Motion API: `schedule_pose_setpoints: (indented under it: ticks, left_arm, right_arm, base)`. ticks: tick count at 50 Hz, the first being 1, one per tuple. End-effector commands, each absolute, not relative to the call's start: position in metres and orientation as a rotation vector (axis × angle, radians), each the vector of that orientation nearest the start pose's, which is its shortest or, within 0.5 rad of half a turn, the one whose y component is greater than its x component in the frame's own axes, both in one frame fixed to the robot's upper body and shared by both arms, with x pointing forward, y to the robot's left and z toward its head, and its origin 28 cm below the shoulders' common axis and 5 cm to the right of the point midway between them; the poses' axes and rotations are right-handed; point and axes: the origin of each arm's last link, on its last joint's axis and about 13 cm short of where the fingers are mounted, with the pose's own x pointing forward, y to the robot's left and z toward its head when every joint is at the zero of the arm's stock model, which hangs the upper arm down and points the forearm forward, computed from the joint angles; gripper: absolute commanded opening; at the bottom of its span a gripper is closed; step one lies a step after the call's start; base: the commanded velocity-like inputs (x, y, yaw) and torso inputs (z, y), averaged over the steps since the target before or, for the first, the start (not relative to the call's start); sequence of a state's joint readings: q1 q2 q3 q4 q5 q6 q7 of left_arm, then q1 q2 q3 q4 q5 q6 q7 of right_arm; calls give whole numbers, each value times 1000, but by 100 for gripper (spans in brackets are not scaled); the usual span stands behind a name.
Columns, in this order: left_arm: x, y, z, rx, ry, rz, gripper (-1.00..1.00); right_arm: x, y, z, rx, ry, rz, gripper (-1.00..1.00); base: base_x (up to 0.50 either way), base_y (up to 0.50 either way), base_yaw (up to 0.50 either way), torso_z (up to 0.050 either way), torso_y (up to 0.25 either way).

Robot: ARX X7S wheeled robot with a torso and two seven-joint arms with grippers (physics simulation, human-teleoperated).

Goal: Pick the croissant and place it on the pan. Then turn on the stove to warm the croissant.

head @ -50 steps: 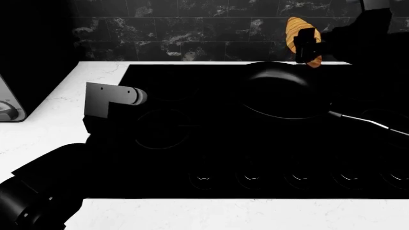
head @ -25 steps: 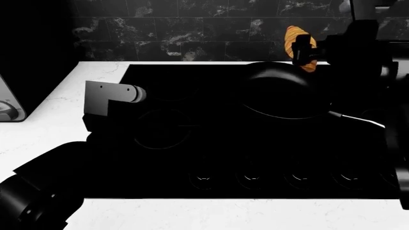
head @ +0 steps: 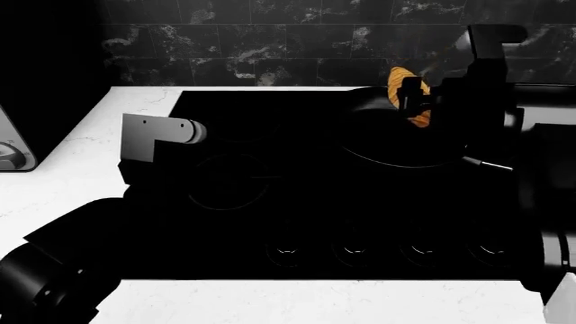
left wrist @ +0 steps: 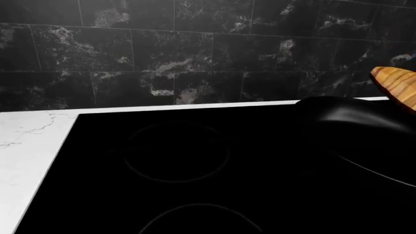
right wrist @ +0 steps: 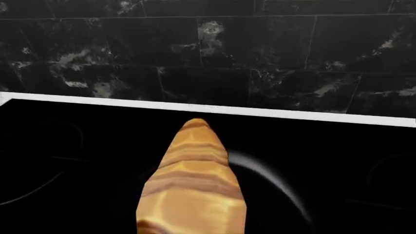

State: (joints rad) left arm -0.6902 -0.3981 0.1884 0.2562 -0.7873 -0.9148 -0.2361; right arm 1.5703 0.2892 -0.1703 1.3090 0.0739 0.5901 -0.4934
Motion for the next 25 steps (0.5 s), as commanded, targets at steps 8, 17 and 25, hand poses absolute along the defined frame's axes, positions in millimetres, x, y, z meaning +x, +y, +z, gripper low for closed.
schedule_pose_setpoints:
  ticks: [8, 17, 25]
  left_arm:
    - [293, 228, 185, -54, 123, -269, 100]
    - [293, 227, 184, -53, 125, -275, 100]
    - [293, 227, 184, -54, 125, -275, 100]
  right_arm:
    - [410, -212, 247, 25, 422, 233, -100]
    - [409, -211, 241, 22, 454, 233, -100]
    - [410, -209, 241, 24, 462, 240, -100]
  base:
    - [0, 0, 0, 0, 0]
    - [0, 0, 0, 0, 0]
    - [0, 0, 0, 0, 1]
